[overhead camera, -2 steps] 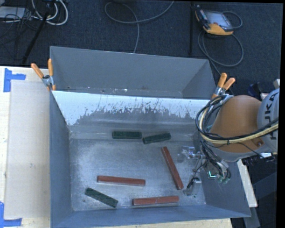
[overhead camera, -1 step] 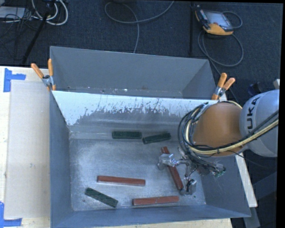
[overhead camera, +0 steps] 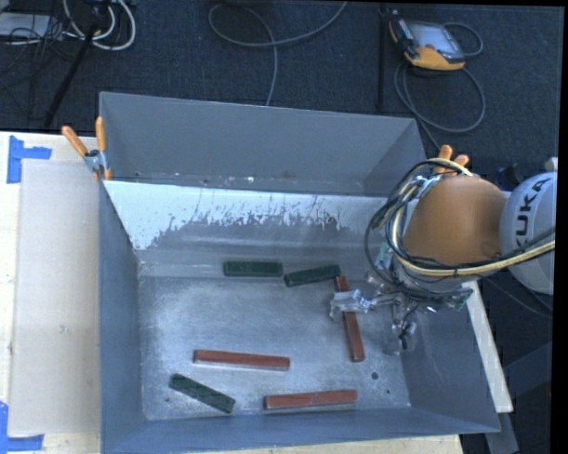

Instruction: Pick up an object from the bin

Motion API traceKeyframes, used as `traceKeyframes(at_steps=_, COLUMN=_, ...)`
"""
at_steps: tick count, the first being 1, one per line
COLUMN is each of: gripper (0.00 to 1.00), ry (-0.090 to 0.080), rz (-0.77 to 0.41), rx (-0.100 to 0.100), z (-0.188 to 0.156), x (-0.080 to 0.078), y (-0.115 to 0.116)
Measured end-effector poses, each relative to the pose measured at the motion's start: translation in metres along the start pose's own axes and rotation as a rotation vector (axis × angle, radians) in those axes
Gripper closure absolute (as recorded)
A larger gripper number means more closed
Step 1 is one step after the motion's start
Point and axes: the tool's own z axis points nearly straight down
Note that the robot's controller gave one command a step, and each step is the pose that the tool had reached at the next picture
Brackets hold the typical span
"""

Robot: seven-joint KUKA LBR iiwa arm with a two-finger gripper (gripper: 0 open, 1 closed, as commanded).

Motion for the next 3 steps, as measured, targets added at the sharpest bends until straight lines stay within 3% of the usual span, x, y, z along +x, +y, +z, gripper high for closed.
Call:
traceKeyframes(at_steps=1, gripper=1.0, ry=-0.001, rz=0.003, rx=-0.003, z=0.0, x=-0.001, y=0.001)
traceKeyframes(at_steps=2, gripper=1.0, ry=-0.003, rz=0.034, rx=0.007, z=-0.127, x=0.017, y=-0.027)
traceKeyframes(at_steps=3, gripper=1.0, ry=0.002, rz=0.327, rx=-0.006, z=-0.091, x=0.019, y=0.004)
